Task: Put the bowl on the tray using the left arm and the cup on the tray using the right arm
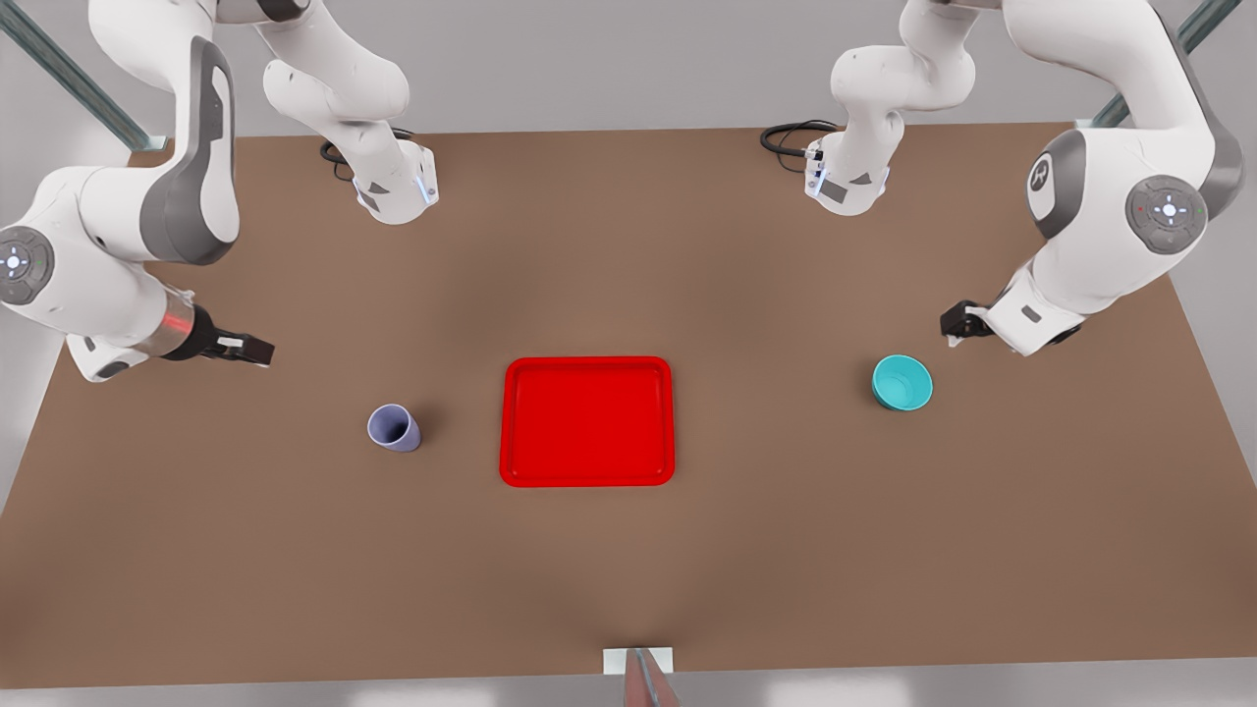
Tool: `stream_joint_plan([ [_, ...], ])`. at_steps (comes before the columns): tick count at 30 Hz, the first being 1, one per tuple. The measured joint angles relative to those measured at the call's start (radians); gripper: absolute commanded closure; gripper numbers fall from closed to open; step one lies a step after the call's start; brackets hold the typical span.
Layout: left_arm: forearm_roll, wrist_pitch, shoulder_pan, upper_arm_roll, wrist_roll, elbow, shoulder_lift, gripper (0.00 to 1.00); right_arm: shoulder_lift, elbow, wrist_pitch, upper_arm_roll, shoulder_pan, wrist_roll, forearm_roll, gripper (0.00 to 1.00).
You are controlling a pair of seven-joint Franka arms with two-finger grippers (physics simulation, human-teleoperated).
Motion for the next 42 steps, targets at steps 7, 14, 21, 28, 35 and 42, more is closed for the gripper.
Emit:
stream_joint_plan([
  [7, -0.073, 0.549, 0.153, 0.003, 0.085, -0.535, 0.201, 0.0, 0.005, -0.002, -0.001, -0.002, -0.004, -0.002, 0.002, 0.0],
  [14, -0.214, 0.59, 0.226, 0.003, 0.277, -0.532, 0.27, 0.0, 0.005, -0.002, -0.005, -0.003, -0.011, -0.01, 0.002, 0.0],
  [21, -0.233, 0.656, 0.254, 0.003, 0.307, -0.531, 0.34, 0.06, 0.005, -0.003, -0.008, -0.003, -0.008, -0.01, 0.002, 0.0],
  [28, -0.233, 0.666, 0.254, 0.003, 0.303, -0.529, 0.351, 0.79, 0.005, -0.003, -0.011, -0.003, -0.009, -0.011, 0.002, 0.0],
  [35, -0.233, 0.657, 0.254, 0.003, 0.297, -0.526, 0.352, 0.79, 0.005, -0.005, -0.012, -0.005, -0.013, -0.011, 0.002, 0.0],
  [42, -0.184, 0.532, 0.189, -0.011, 0.194, -0.431, 0.319, 0.79, 0.005, -0.004, -0.012, -0.005, -0.011, -0.011, 0.003, 0.0],
])
